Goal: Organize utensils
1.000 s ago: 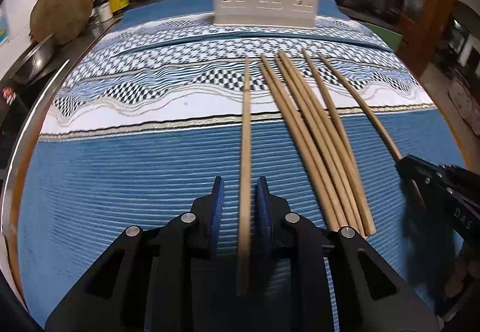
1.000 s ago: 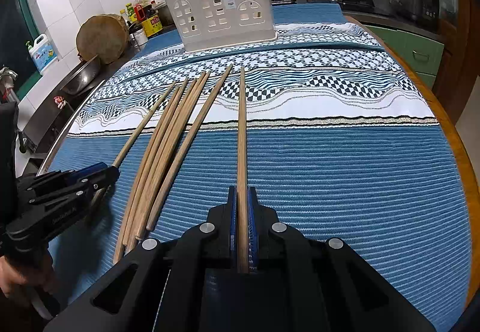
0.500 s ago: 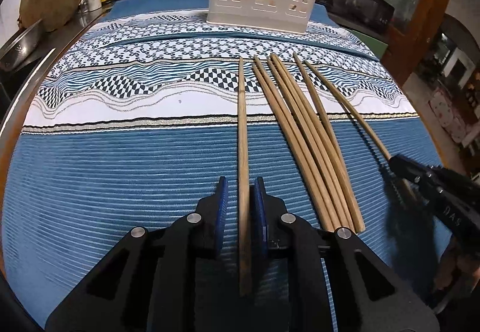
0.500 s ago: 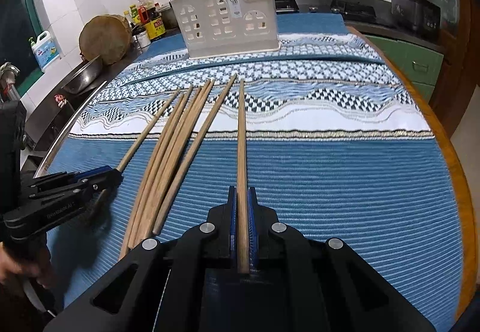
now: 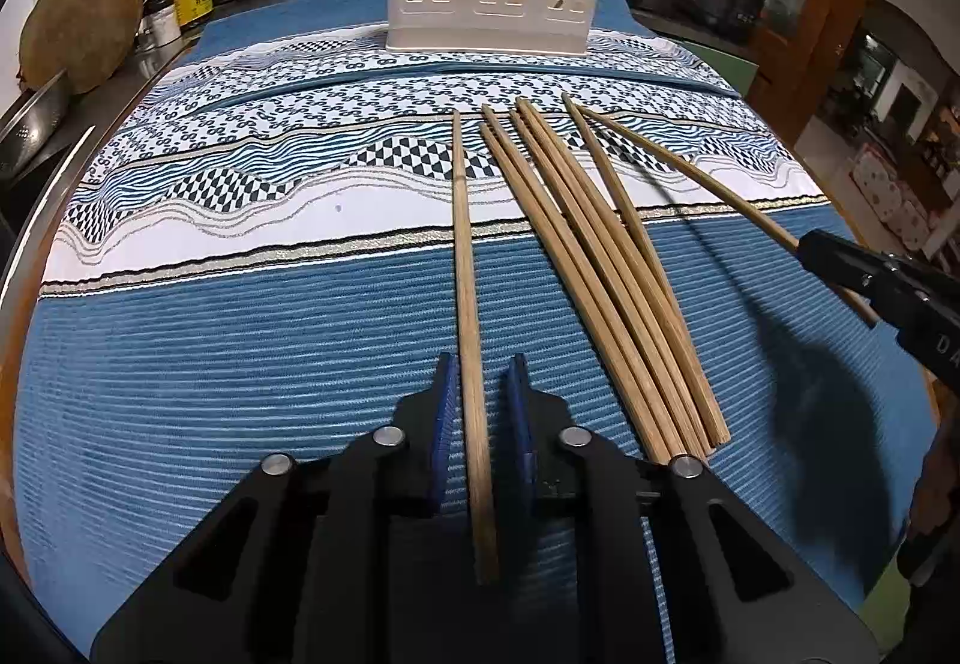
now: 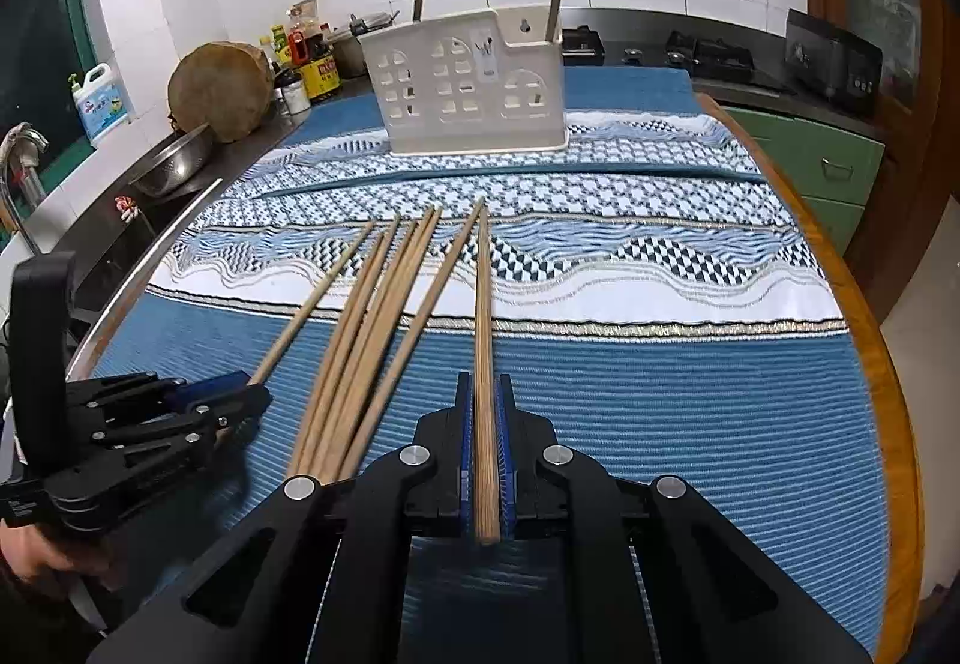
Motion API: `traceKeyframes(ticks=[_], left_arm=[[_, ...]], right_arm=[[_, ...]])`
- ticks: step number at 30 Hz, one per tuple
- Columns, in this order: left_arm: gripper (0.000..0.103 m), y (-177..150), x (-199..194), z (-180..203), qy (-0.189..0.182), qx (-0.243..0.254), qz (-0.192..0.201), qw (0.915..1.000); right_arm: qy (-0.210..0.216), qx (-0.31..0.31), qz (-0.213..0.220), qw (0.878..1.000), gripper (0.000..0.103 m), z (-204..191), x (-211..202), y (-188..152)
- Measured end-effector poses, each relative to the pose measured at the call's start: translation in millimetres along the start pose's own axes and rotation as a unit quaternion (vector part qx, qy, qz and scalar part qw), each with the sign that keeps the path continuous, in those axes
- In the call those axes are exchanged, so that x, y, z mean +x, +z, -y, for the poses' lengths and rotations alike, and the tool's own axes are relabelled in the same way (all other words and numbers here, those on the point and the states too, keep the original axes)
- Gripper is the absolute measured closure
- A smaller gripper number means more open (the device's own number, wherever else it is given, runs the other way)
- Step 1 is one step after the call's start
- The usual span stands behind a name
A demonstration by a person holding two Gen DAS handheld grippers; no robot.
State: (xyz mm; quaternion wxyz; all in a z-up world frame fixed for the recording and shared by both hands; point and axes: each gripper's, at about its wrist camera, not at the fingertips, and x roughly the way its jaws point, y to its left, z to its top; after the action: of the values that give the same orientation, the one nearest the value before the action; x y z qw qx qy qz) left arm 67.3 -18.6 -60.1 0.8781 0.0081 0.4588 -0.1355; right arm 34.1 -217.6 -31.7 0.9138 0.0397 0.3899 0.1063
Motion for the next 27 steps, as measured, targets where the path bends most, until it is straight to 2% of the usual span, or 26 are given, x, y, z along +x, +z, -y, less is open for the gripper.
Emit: traceKeyframes(ticks=[1,7,20,23,27], left_arm=[[0.096,1.1,-1.2,-2.3,-0.008,-0.003,0.000,1.0000],[0.096,11.8,-16.4,-5.0,-0.032,-0.002,0.024,0.9992],[0.096,46.2,-46.4,-6.0,-0.043,0.008,0.099,0.9941],[0.096,50.5,-45.1,-9.5,-0.043,0.008,0.094,0.9946],[0.096,41.0,-37.0,-12.9,-0.055,-0.001,0.062,0.9966]], right_arm=[[0.001,-0.002,0.003,1.000,0.096,-0.6,-2.1,1.7],[0.005,-0.011,0.031,0.999,0.096,-2.8,-20.9,19.9],[0.021,-0.039,0.084,0.996,0.096,-6.9,-54.1,74.5],[0.019,-0.045,0.088,0.995,0.096,-9.3,-56.8,81.0],[0.020,-0.049,0.088,0.995,0.096,-11.8,-56.8,80.1]])
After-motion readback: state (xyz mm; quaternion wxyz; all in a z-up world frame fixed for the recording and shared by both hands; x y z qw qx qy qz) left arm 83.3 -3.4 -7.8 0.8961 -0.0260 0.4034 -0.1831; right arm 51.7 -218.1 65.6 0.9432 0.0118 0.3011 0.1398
